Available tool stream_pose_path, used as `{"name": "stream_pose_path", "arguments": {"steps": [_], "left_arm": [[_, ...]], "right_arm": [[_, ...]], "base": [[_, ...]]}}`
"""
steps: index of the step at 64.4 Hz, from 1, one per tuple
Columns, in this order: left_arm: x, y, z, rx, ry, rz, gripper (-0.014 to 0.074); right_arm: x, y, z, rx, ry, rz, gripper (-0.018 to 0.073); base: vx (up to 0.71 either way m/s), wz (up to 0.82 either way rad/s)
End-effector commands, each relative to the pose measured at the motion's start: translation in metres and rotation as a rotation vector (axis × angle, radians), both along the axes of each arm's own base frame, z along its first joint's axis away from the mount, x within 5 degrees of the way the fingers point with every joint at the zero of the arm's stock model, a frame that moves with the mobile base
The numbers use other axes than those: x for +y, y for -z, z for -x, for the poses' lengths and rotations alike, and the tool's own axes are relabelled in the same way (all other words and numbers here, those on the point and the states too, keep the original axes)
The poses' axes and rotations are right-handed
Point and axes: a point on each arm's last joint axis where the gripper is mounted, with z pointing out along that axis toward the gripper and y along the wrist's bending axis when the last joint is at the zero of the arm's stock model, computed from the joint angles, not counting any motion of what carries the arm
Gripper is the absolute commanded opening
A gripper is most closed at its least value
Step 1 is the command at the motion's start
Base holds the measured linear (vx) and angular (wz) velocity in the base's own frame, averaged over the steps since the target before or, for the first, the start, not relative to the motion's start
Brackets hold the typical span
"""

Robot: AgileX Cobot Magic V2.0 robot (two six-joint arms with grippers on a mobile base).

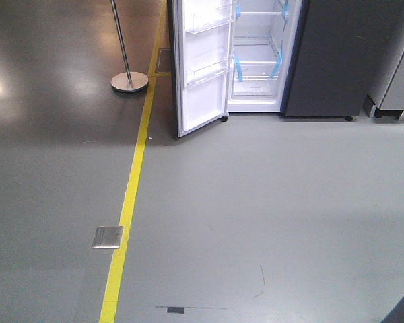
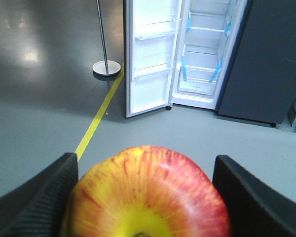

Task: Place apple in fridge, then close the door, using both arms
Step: 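Approach the refrigerator's open compartment with the apple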

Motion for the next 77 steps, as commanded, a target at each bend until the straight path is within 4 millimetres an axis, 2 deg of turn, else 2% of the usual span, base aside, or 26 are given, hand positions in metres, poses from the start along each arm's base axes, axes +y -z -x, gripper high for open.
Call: {"name": "stream_pose_path", "arguments": {"steps": [1,77], "left_arm": [[0.0002,-0.0137,0.0029,-0.110,0.000,0.011,-0.0006],[0.0002,-0.0137,0.0029,-0.110,0.000,0.011,-0.0006]], "right_arm": [[-0.0009,-0.0158,0.0022,-0.112,0.012,-0.009,0.0098],[-0.0009,-0.0158,0.0022,-0.112,0.012,-0.009,0.0098]], "base": [[0.19,0.04],[0.19,0.00]]}}
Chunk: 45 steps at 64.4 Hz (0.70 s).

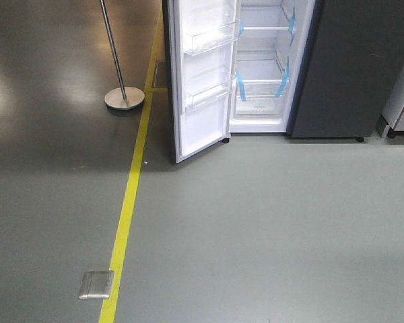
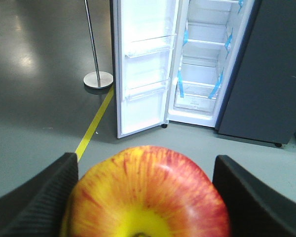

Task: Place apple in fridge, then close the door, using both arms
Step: 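Approach the refrigerator's open compartment with the apple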

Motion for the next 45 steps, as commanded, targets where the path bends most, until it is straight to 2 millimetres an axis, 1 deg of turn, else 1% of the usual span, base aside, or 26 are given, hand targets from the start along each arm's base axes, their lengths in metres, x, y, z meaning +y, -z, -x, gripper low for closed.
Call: {"name": "stream_pose_path", "arguments": {"steps": [1,45], "left_arm": [[0.0002,-0.0137,0.0029,-0.110,0.000,0.011,-0.0006],[0.0002,-0.0137,0.0029,-0.110,0.000,0.011,-0.0006]], "right_arm": [[-0.0009,-0.0158,0.0022,-0.112,0.012,-0.009,0.0098],[-0.0009,-0.0158,0.0022,-0.112,0.012,-0.009,0.0098]], "base": [[0.17,-0.01],[0.14,-0.03]]}}
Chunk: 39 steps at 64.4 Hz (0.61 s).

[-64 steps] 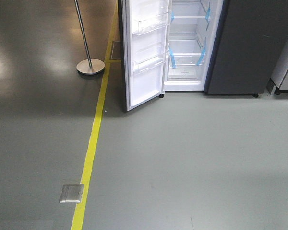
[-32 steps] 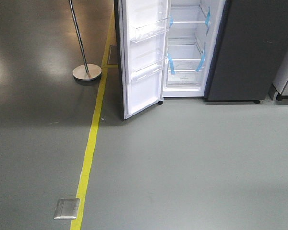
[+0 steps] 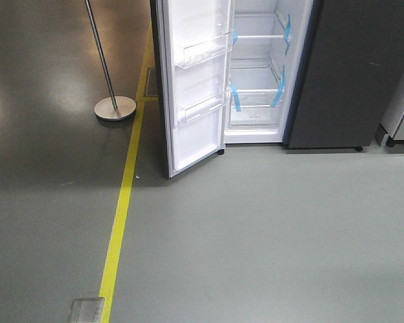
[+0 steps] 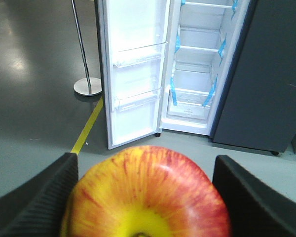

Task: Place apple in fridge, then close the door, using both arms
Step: 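Approach the refrigerator's open compartment with the apple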

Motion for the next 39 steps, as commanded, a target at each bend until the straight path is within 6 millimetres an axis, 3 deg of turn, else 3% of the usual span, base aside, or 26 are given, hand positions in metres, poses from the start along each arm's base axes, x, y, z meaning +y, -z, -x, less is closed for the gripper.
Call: {"name": "stream_pose_path", "arguments": {"steps": [1,39], "left_arm": [[0.0002,-0.0137,0.0029,-0.110,0.000,0.011,-0.0006],[0.0002,-0.0137,0.0029,-0.110,0.000,0.011,-0.0006]], "right_arm": [[-0.0009,-0.0158,0.0022,-0.112,0.012,-0.009,0.0098],[-0.0009,-0.0158,0.0022,-0.112,0.012,-0.009,0.0098]], "base": [[0.12,-0.03],[0.10,-0.01]]}}
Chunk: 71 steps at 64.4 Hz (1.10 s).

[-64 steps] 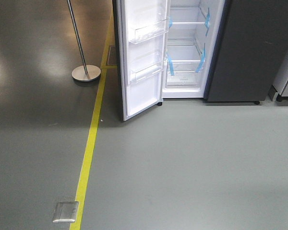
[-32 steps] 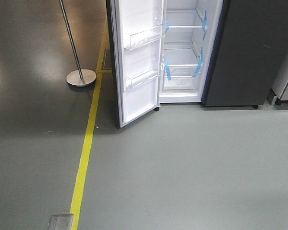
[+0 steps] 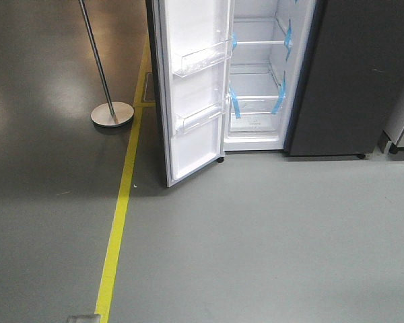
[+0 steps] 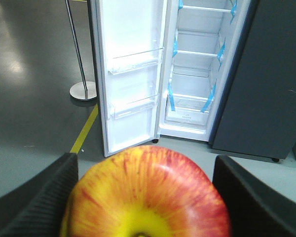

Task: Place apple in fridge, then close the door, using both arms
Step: 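Approach the refrigerator's open compartment with the apple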

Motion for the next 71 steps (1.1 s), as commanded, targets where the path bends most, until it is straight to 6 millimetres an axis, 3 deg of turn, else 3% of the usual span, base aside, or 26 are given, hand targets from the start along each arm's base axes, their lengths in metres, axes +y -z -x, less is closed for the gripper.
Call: {"name": "stream_pose_path", "arguments": {"steps": [1,71], "left_arm": [[0.0002,-0.0137,0.0029,-0.110,0.000,0.011,-0.0006],[0.0002,-0.0137,0.0029,-0.110,0.000,0.010,-0.0006]], "right_arm": [[-0.0009,-0.0158,0.0022,-0.112,0.012,-0.009,0.0098],[-0.0009,-0.0158,0.0022,-0.112,0.012,-0.009,0.0098]], "base": [[0.11,0.01],[0.13,0.00]]}}
